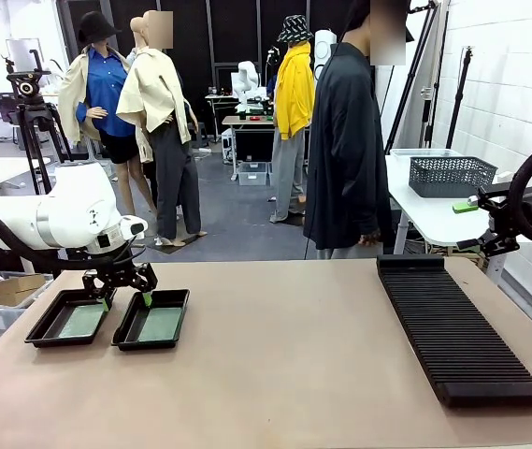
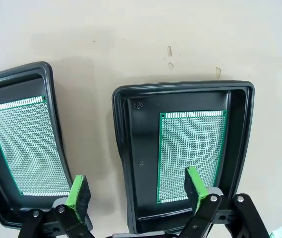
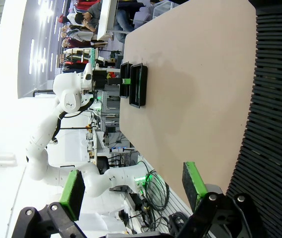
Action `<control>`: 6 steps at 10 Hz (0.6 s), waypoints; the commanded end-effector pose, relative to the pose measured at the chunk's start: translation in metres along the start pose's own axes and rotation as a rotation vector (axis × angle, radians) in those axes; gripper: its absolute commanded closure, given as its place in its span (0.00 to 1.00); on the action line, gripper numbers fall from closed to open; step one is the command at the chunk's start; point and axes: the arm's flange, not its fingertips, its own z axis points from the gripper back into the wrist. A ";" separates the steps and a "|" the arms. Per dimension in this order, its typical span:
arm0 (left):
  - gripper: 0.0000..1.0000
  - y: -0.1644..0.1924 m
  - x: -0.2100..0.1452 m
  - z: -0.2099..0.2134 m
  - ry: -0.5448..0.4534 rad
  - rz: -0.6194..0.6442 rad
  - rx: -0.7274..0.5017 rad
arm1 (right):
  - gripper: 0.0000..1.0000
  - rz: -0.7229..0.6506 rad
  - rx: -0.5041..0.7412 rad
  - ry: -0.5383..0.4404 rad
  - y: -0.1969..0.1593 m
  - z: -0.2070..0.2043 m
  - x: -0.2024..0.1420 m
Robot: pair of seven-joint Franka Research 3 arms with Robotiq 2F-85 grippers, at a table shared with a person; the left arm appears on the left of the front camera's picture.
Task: Inspect and transfer BCBs to ESD trays.
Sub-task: Pick up the ESD tray and place it on the left side of the table.
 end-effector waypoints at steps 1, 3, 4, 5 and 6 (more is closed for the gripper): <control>0.00 0.000 0.000 0.001 -0.004 0.001 0.000 | 0.00 -0.001 -0.009 0.000 0.001 -0.001 0.000; 0.00 0.000 0.000 0.001 -0.004 0.001 0.000 | 0.00 -0.001 -0.009 0.000 0.001 -0.001 0.000; 0.00 0.000 0.000 0.001 -0.004 0.001 0.000 | 0.00 -0.001 -0.009 0.000 0.001 -0.001 0.000; 0.00 0.000 0.000 0.001 -0.004 0.001 0.000 | 0.00 -0.001 -0.009 0.000 0.001 -0.001 0.000; 0.00 0.000 0.000 0.001 -0.004 0.001 0.000 | 0.00 -0.001 -0.009 0.000 0.001 -0.001 0.000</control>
